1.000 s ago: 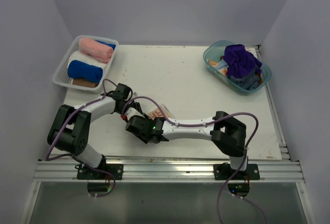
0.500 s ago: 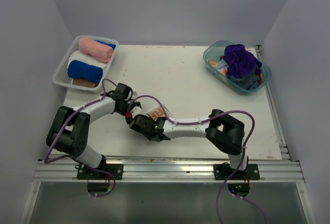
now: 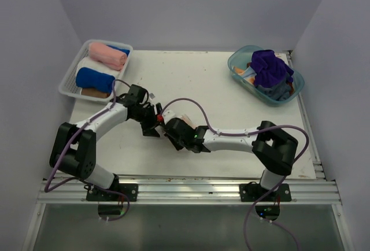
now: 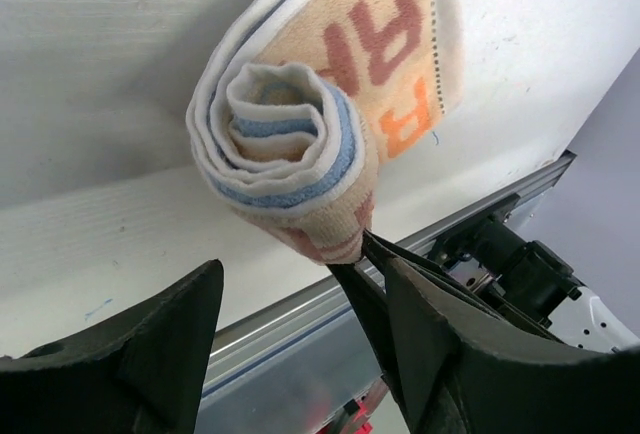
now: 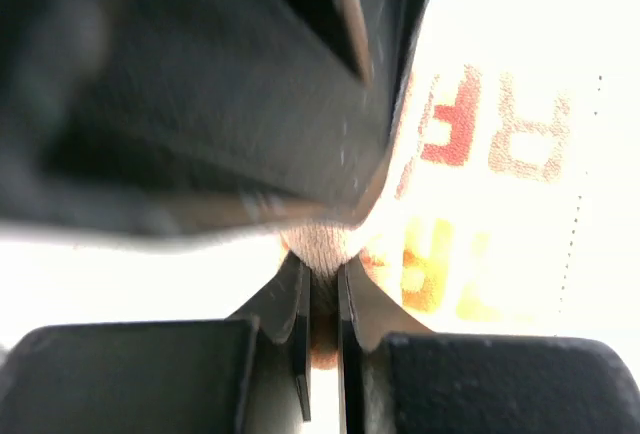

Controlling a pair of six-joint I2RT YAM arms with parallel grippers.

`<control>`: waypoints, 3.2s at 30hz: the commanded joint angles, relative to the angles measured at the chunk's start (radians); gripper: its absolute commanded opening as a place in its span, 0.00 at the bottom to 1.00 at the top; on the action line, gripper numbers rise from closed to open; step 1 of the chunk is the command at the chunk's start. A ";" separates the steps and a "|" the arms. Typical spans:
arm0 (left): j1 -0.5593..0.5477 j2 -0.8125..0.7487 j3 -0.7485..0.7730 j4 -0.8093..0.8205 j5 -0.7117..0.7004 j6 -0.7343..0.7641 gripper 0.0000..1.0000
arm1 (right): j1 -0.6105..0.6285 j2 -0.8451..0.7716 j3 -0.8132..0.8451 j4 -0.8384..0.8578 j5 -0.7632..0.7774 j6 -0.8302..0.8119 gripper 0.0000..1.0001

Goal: Roll the towels
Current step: Roll the towel

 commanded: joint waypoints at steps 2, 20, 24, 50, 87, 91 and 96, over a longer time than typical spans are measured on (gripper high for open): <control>0.019 -0.075 0.050 -0.015 0.040 -0.010 0.71 | -0.029 -0.060 -0.067 0.008 -0.136 -0.004 0.00; 0.036 -0.127 -0.046 0.065 -0.007 0.009 0.80 | -0.218 -0.001 -0.116 0.107 -0.651 0.122 0.00; 0.028 -0.110 -0.093 0.097 -0.020 0.021 0.83 | -0.267 0.058 -0.100 0.109 -0.791 0.146 0.00; -0.064 0.043 -0.107 0.249 -0.053 -0.031 0.33 | -0.355 0.067 -0.012 -0.101 -0.831 0.096 0.28; -0.064 0.028 -0.067 0.138 -0.024 -0.066 0.36 | 0.132 0.159 0.218 -0.284 0.234 -0.139 0.28; -0.064 0.013 -0.055 0.135 0.022 -0.071 0.49 | 0.121 0.148 0.212 -0.273 0.173 -0.113 0.02; -0.038 -0.025 -0.016 0.068 0.003 -0.052 0.65 | 0.063 0.044 0.155 -0.192 0.001 -0.073 0.02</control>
